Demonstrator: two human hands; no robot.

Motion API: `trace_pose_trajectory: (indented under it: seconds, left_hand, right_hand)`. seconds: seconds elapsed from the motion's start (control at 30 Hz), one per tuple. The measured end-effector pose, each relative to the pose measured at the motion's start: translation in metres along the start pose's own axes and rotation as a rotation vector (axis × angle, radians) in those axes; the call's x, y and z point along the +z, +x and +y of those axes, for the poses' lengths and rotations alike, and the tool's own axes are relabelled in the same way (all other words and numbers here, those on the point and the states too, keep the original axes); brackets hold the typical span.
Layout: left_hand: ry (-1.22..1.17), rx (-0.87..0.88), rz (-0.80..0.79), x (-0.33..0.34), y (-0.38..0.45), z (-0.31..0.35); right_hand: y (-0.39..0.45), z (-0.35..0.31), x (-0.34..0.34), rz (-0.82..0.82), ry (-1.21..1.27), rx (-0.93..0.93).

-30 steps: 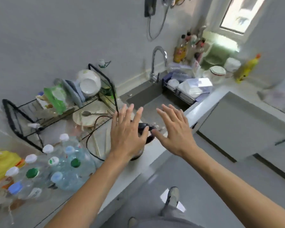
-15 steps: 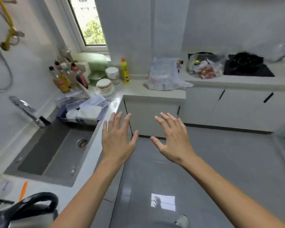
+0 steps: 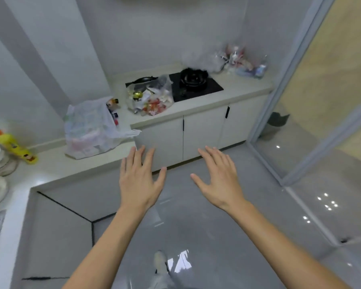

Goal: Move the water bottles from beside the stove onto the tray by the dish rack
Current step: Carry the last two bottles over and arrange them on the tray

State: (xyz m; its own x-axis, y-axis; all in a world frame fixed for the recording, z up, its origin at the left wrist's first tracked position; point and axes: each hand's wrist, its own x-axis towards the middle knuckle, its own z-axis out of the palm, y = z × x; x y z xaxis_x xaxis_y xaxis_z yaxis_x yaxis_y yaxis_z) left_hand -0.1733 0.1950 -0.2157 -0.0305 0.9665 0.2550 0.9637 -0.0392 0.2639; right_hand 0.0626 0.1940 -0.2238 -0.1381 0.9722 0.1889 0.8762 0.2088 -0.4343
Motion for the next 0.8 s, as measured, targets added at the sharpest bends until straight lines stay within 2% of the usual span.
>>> trace_pose_trajectory:
  seconds: [0.43, 0.63, 0.8]
  left_hand:
    - [-0.138, 0.303, -0.035, 0.072, 0.261, 0.039]
    - [-0.159, 0.395, -0.060, 0.108, 0.344, 0.073]
    - [-0.156, 0.432, -0.087, 0.149, 0.412, 0.120]
  right_hand:
    - [0.203, 0.071, -0.013, 0.173, -0.103, 0.215]
    - [0.261, 0.111, -0.017, 0.183, -0.106, 0.309]
    - [0.318, 0.176, -0.026, 0.216, -0.111, 0.355]
